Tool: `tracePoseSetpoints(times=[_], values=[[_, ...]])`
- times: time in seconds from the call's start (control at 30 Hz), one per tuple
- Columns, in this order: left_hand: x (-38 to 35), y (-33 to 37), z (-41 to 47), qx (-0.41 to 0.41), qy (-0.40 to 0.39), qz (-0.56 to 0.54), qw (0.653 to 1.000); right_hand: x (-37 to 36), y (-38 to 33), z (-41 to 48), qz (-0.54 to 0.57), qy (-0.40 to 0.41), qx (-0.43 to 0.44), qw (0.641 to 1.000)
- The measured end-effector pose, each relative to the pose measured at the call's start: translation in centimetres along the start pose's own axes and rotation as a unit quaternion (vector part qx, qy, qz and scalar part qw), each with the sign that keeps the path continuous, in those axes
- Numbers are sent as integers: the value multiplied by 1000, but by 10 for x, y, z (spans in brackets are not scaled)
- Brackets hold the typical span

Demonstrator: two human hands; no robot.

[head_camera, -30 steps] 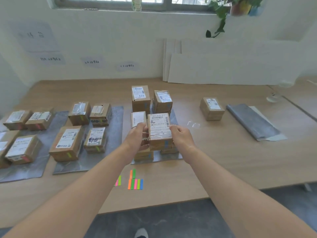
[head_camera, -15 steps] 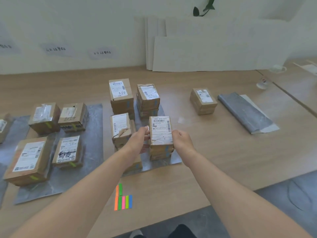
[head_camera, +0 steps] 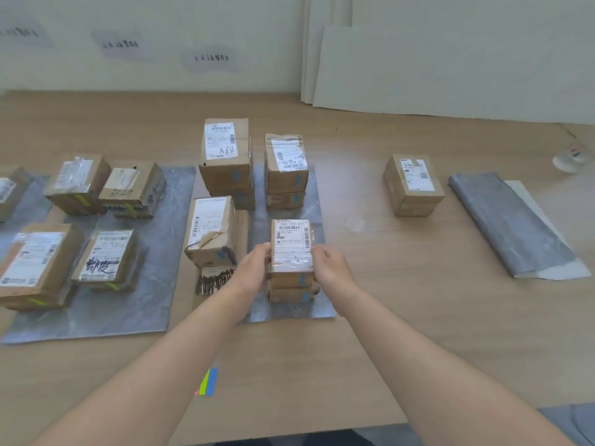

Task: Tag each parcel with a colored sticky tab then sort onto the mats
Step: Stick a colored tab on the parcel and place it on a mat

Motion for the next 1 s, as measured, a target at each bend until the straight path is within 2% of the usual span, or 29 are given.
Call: tracePoseSetpoints(times=[0.2,0.33,0.47,0.73,1.0], values=[[1,-5,3,8,15,-8,1000,3,-3,6,-8,-9,6,1000],[13,11,-11,7,23,-3,1000,11,-20,-7,-14,31,21,999],[26,45,-27,-33,22,-9,999,15,-59,-33,-24,69,71,995],[61,107,-68,-140,5,-20,990,5,-124,-106,45,89,165,981],[81,131,-89,-190,-45,-11,981,6,-140,-150,58,128,193,971]])
Point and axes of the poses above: each hand's wrist, its own z-axis towards the middle knuckle, its own x-axis out of the back of the hand, y = z × x, the point moved 6 cm from there along z, towards the middle knuckle, and after that the axes turned 8 degrees about -x, right-handed, at the moved point
